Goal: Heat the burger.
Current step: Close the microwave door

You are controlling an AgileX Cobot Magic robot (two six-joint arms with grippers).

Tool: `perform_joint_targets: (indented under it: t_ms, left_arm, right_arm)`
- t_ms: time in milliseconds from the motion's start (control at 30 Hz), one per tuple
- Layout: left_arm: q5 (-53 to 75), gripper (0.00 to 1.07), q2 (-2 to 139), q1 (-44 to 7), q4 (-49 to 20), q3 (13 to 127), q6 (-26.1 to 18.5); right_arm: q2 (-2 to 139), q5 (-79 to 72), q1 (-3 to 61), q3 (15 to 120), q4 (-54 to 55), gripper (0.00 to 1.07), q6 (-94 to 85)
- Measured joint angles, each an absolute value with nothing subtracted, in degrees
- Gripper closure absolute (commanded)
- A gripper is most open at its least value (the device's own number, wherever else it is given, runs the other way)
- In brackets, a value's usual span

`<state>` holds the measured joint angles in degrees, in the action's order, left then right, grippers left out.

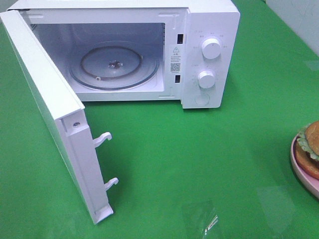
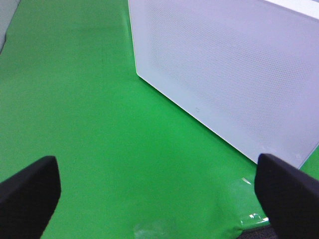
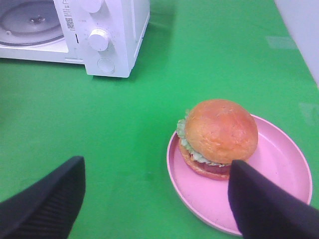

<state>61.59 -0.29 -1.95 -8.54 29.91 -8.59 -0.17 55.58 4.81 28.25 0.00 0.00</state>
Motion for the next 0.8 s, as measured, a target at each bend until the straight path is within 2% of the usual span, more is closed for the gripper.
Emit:
perform_joint_targets:
  t_ms: [500,533,567,600,633,667,700,733,767,800]
  left_arm:
    - [59.5,0.11,0.2,-1.9,-9.7,30.6,-8.6]
    - [57.1,0.16,1.6,-1.9,-9.6,31.1,-8.6]
    - [57.1,0.16,1.6,-1.9,-9.6,31.1,-8.6]
    - [55.2,0.24,3.7,-1.9,-9.6,31.3,-8.3]
    - [55.2,0.24,3.7,-1.9,-9.6,31.3,-8.3]
    - [53.5,0.36,6.3,-1.9,-9.6,31.3,-7.8]
    - [53.5,0.36,6.3,-1.9,-9.6,31.3,-7.8]
    - [51.9,0.53,9.4,-1.9,-9.6,31.3,-7.6]
    - [51.9,0.53,9.4,-1.9,-9.6,31.3,-7.6]
    - [50.1,0.68,11.9,-1.9,-9.6,31.3,-7.2]
  right_arm:
    - [-0.2,55.6,4.8,28.2,0.0,0.32,0.0]
    - [-0.2,55.6,4.8,28.2,0.0,0.32,0.0]
    - [-0.2,55.6,4.8,28.2,0.0,0.32,0.0]
    - [-0.2,55.6,4.8,28.2,0.0,0.32,0.0]
    - [-0.2,55.6,4.8,28.2,0.0,0.32,0.0]
    - [-0.2,55.6,4.8,28.2,0.0,0.32,0.0]
    - [-0.2,55.6,4.8,28.2,0.0,0.32,0.0]
    - [-0.2,55.6,4.8,28.2,0.0,0.32,0.0]
    - [-0.2,55.6,4.8,28.2,0.0,0.32,0.0]
    - [-0.2,55.6,4.8,28.2,0.0,0.32,0.0]
